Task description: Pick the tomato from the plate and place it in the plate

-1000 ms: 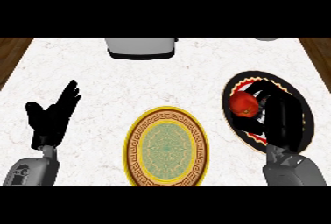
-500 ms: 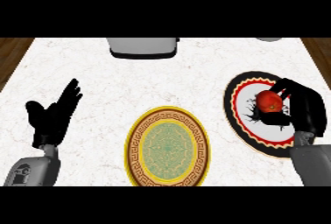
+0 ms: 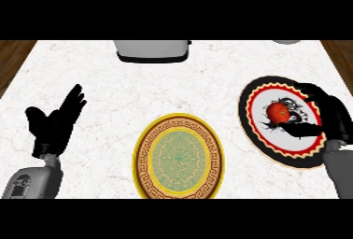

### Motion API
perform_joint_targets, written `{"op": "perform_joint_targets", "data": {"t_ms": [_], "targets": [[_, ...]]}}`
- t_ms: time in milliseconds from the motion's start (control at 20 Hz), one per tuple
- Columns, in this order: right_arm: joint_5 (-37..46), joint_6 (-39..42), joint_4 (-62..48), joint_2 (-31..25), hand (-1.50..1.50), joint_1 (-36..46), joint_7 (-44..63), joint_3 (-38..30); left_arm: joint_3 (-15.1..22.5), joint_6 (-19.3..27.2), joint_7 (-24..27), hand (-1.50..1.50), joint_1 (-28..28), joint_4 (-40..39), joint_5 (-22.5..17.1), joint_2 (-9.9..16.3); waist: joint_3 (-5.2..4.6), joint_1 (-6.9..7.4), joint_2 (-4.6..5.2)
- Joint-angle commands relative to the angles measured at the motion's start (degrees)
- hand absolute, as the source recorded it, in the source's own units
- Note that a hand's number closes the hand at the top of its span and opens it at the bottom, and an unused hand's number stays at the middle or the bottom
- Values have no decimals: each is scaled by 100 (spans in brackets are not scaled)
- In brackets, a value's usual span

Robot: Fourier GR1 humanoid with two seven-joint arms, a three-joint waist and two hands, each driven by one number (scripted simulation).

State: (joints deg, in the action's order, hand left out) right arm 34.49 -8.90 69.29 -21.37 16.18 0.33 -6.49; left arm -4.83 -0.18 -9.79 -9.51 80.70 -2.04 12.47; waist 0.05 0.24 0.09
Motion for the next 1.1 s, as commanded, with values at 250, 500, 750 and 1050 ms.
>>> {"op": "perform_joint_targets", "data": {"t_ms": [250, 500, 750, 1050], "targets": [[-1430, 129, 947, 390, -150, 67, -1597, -410, 62, 86, -21, 0, 73, 106, 80, -118, -1, -47, -34], [-2406, 661, 2050, 592, -150, -398, -494, -796, 39, 84, 313, 0, 279, 5, 116, -191, -11, -110, -47], [-3643, 1706, 2014, 532, -150, -783, -35, -1136, -75, -22, 77, 0, 294, 260, -18, -45, -5, -89, -46], [-3925, 2269, 929, -47, -150, -524, -830, -1601, -170, -169, 513, 0, -28, -556, 61, -86, -5, -27, -3]]}}
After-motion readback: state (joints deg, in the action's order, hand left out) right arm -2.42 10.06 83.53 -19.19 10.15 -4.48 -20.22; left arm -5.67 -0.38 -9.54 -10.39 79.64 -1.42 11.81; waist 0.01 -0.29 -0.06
